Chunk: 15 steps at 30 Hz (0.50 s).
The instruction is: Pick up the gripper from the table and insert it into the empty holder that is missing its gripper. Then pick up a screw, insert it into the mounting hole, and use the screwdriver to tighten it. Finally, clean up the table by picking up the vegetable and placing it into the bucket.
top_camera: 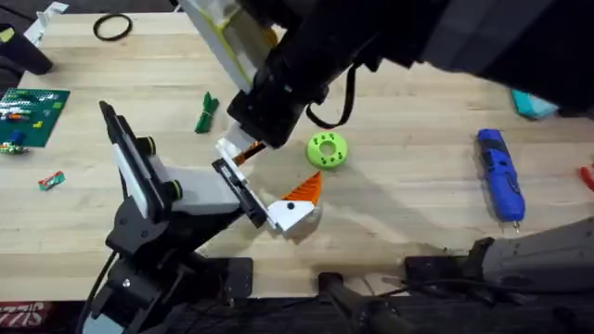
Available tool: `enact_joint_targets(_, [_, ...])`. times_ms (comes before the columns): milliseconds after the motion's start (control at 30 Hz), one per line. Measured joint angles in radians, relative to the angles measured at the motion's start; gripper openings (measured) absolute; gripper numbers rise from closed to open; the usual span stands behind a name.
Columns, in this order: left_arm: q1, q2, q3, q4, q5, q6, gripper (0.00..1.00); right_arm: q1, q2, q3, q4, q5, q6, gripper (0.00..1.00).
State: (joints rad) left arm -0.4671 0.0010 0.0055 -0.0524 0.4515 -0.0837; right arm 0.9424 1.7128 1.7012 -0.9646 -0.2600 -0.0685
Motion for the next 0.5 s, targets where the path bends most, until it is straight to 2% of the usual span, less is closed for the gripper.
enact_joint_targets(500, [0.000,0.001,0.000,-0.001,-0.005,-0.015,0.986,0.001,0.031,0.003,0.008,0.000,0.000,0.004])
